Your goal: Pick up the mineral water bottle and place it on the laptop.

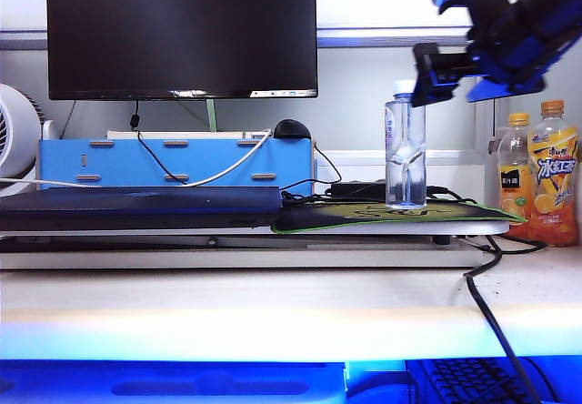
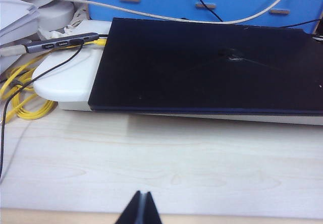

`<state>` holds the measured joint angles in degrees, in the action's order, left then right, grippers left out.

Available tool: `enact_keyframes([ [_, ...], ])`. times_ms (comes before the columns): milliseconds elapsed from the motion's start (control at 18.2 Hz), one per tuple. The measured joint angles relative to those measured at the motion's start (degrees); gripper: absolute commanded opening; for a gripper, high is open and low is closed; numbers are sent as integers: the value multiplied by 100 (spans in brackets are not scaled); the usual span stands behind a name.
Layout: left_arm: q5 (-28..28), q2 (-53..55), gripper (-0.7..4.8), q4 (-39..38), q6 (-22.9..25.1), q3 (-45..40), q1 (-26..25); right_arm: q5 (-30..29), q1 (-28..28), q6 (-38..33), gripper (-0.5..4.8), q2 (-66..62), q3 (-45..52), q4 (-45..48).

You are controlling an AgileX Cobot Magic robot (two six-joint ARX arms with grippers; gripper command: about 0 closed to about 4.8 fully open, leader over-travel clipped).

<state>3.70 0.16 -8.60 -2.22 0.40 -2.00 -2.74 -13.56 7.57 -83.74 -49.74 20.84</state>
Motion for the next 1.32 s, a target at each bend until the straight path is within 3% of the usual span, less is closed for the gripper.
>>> enact_keyframes([
  [439,0,0,-2,0,0,0,0,-120,0,2,479,-1469,-1567,-162],
  [1318,0,0,-2,0,0,0,0,197,2,153,479,-2640,-2765,-570],
])
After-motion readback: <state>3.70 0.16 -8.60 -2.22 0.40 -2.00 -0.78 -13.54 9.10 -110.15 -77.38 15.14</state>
